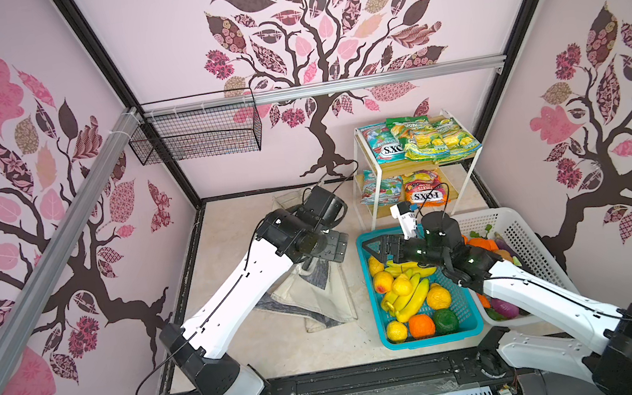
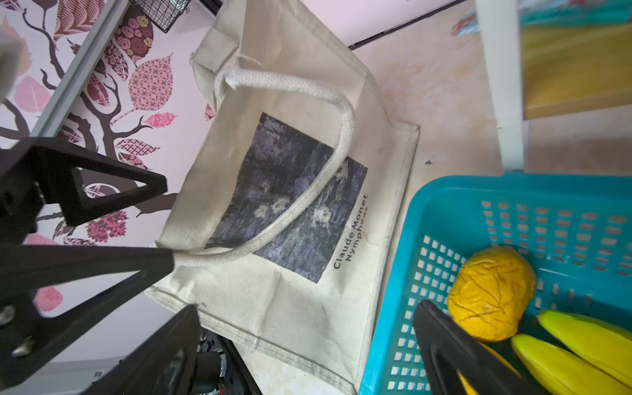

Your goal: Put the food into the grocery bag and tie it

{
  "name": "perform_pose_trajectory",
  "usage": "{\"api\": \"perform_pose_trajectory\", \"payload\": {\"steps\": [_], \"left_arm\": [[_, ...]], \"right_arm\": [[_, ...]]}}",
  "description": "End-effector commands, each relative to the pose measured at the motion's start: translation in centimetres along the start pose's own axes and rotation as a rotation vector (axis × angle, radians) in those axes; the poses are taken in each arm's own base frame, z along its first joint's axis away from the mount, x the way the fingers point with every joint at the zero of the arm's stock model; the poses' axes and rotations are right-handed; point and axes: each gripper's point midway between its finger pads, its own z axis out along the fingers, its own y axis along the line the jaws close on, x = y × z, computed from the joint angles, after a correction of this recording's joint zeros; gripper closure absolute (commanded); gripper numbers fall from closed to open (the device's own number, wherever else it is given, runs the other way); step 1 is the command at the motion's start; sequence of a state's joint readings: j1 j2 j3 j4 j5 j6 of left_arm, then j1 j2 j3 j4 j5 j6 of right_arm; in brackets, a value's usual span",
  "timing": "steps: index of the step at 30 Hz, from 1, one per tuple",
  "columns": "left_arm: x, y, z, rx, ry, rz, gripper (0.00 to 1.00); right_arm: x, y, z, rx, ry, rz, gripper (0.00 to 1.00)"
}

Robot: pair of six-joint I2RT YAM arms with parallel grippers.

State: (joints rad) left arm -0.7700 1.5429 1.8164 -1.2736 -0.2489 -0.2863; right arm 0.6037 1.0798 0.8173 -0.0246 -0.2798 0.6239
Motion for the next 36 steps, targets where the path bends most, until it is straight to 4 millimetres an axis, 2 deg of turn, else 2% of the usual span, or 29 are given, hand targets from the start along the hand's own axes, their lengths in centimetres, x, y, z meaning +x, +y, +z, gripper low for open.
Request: {"api": "perform_pose_trajectory", "payload": {"steps": [1,3,5,7,10,13,16,18,20,22,25,27,31,33,34,35,36], "left_arm": [[-5.7,2.9,-6.9,0.116,-0.277,-0.185,0.02],[-5.9,6.1,-9.1,0.096,-0.358,-0.284,0.02],[-4.5,9.7,-10.4,0.061,-0.417,-0.383,0.02],[-2.9,12.6,-10.3,0.070,-0.447,-0.500,0.03],[0.4,15.5,-8.7,0.083,-0.450,-0.632,0.04],[3.0,16.4,-6.9,0.122,-0.463,-0.718,0.02],[5.1,17.5,-3.4,0.067,-0.411,-0.763,0.02],[6.3,18.8,-0.9,-0.002,-0.366,-0.789,0.02],[6.8,19.7,1.2,-0.033,-0.353,-0.819,0.02],[6.1,20.0,2.0,-0.018,-0.392,-0.812,0.02],[5.2,19.7,3.6,0.029,-0.412,-0.773,0.02],[5.1,19.3,5.1,0.067,-0.369,-0.747,0.02],[5.5,18.3,7.7,0.140,-0.303,-0.741,0.02],[5.6,17.9,8.4,0.167,-0.292,-0.749,0.02],[5.6,17.7,8.8,0.183,-0.301,-0.748,0.02],[5.6,17.5,9.0,0.199,-0.303,-0.749,0.02],[5.7,17.3,9.1,0.207,-0.305,-0.746,0.02]], "right_arm": [[-1.7,2.1,-0.1,0.061,-0.023,-0.065,0.00],[-1.5,3.8,0.8,0.076,-0.006,-0.096,0.00],[-1.5,5.8,2.1,0.080,0.006,-0.131,0.00],[-1.4,7.5,3.6,0.098,0.028,-0.155,0.00],[-0.8,9.4,6.4,0.195,0.067,-0.234,0.00],[-0.1,9.3,9.2,0.278,0.134,-0.250,0.00],[0.0,7.4,10.5,0.386,0.134,-0.247,0.00],[0.9,6.7,11.7,0.394,0.161,-0.245,0.00],[1.8,7.1,13.1,0.364,0.203,-0.241,0.00],[2.1,7.9,14.3,0.314,0.215,-0.226,0.00],[2.0,7.8,15.4,0.325,0.216,-0.217,0.04],[1.9,7.2,15.6,0.352,0.212,-0.221,0.17],[1.6,5.9,15.0,0.315,0.228,-0.179,0.50],[1.3,5.4,14.4,0.282,0.232,-0.157,0.73],[1.0,5.2,14.0,0.270,0.232,-0.153,0.90],[0.9,4.9,13.7,0.271,0.234,-0.152,0.99],[0.7,4.7,13.5,0.273,0.235,-0.158,1.00]]}}
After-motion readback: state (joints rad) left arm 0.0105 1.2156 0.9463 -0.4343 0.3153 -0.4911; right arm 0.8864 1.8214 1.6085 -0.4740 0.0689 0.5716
